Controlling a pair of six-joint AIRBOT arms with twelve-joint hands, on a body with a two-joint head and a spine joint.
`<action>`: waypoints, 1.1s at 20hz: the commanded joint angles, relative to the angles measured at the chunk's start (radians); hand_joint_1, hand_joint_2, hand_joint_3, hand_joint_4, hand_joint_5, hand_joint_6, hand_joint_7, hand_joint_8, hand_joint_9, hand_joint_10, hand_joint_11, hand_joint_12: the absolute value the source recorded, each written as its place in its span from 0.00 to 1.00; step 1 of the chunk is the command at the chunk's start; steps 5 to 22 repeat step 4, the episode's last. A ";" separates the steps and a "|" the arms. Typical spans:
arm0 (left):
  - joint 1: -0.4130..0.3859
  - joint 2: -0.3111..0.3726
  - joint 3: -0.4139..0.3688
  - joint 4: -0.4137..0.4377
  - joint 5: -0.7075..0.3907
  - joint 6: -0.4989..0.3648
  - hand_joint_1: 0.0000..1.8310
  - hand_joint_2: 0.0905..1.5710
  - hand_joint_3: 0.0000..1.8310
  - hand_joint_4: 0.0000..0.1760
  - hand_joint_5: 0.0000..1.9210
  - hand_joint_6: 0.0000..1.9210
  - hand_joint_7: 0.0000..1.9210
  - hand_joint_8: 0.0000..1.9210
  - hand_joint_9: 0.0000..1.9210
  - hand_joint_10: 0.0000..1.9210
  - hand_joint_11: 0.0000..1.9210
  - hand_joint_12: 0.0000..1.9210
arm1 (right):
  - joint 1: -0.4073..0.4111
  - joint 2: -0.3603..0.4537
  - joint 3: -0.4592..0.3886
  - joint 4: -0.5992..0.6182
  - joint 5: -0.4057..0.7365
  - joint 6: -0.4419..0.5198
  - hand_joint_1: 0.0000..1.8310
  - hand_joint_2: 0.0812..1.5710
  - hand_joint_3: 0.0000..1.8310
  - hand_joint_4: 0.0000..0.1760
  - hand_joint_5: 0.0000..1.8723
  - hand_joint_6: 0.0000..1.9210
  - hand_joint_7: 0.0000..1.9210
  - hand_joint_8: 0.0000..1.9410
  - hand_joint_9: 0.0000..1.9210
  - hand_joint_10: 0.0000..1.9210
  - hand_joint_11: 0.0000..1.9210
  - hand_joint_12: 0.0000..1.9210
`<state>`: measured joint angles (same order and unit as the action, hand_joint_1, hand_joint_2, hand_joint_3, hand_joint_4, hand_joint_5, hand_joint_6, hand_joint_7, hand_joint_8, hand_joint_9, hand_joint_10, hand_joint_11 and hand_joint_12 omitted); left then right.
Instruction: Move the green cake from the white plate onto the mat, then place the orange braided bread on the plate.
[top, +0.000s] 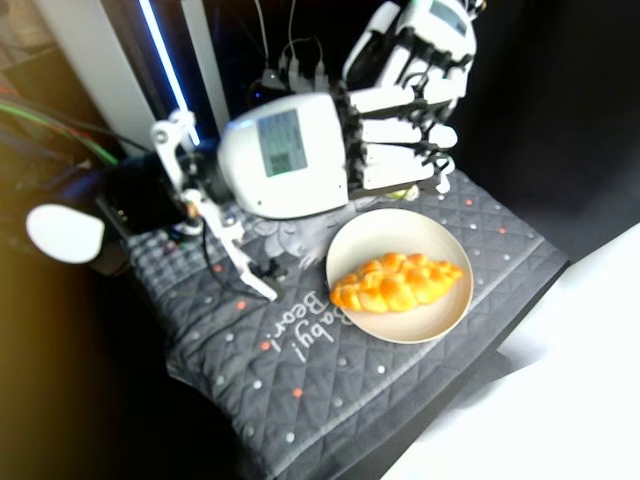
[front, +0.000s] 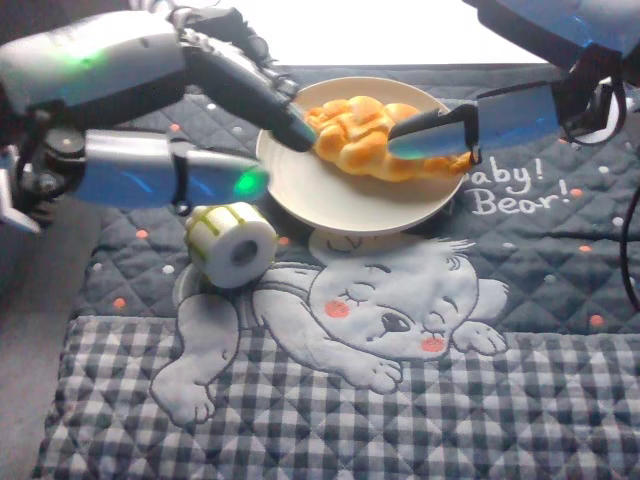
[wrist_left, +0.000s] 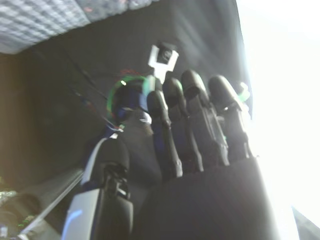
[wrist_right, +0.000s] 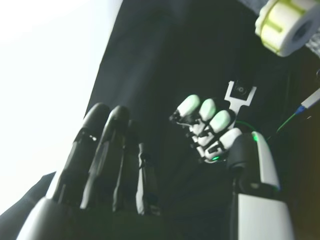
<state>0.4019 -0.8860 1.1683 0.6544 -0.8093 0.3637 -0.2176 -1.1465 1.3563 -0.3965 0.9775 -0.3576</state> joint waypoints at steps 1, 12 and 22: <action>-0.008 0.015 -0.005 -0.079 -0.113 0.009 0.33 0.73 0.00 0.00 0.34 0.00 0.31 0.00 0.26 0.00 0.05 0.45 | 0.009 0.027 -0.009 0.047 0.146 0.001 0.44 0.56 0.00 0.21 0.09 0.00 0.15 0.00 0.17 0.00 0.03 0.43; -0.001 0.043 -0.017 -0.136 -0.143 0.050 0.44 0.61 0.00 0.42 0.24 0.00 0.27 0.00 0.24 0.00 0.08 0.23 | 0.004 0.069 -0.036 0.050 0.192 0.001 0.49 0.56 0.00 0.06 0.10 0.01 0.16 0.01 0.16 0.00 0.00 0.34; -0.001 0.043 -0.017 -0.136 -0.143 0.050 0.44 0.61 0.00 0.42 0.24 0.00 0.27 0.00 0.24 0.00 0.08 0.23 | 0.004 0.069 -0.036 0.050 0.192 0.001 0.49 0.56 0.00 0.06 0.10 0.01 0.16 0.01 0.16 0.00 0.00 0.34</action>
